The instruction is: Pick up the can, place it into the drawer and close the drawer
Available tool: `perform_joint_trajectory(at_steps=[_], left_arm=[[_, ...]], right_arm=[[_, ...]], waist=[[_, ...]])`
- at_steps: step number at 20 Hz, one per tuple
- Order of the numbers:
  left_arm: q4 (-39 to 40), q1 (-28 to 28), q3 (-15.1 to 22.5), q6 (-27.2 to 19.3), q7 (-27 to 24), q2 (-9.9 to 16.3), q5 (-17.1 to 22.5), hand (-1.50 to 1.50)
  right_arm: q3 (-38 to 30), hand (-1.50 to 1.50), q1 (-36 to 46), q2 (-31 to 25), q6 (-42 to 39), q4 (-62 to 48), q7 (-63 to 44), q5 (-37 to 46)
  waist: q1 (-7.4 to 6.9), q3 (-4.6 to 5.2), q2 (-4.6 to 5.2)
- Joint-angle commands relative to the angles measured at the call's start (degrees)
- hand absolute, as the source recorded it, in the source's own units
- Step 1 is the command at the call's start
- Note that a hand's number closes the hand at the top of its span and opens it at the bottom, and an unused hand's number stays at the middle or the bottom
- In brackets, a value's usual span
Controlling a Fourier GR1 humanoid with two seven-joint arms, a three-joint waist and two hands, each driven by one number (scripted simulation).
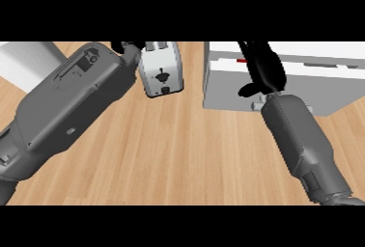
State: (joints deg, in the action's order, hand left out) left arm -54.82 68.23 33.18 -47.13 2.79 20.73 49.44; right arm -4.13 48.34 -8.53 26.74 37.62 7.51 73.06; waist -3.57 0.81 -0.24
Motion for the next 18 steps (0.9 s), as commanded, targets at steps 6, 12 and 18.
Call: perform_joint_trajectory(at_steps=[6, 12, 18], left_arm=[[-5.19, -3.27, -0.33, -0.41, 1.82, 2.79, -2.24, -1.5], [-10.32, -5.6, 0.02, -1.34, 2.54, 3.79, -3.25, -1.5], [-10.95, -4.89, -1.22, 0.66, 4.65, 5.74, -3.1, -1.5]], right_arm=[[-4.38, -1.5, 9.14, -1.57, 8.53, -15.14, 0.58, 0.41], [-6.39, -1.5, 13.7, -3.64, 11.92, -20.23, 0.28, 0.32], [-6.04, -1.5, 18.76, -4.43, 11.71, -23.64, -3.55, 2.38]], waist=[[-0.52, -0.9, 1.37], [-2.05, -0.92, 1.64], [-2.41, -0.91, 2.22]])
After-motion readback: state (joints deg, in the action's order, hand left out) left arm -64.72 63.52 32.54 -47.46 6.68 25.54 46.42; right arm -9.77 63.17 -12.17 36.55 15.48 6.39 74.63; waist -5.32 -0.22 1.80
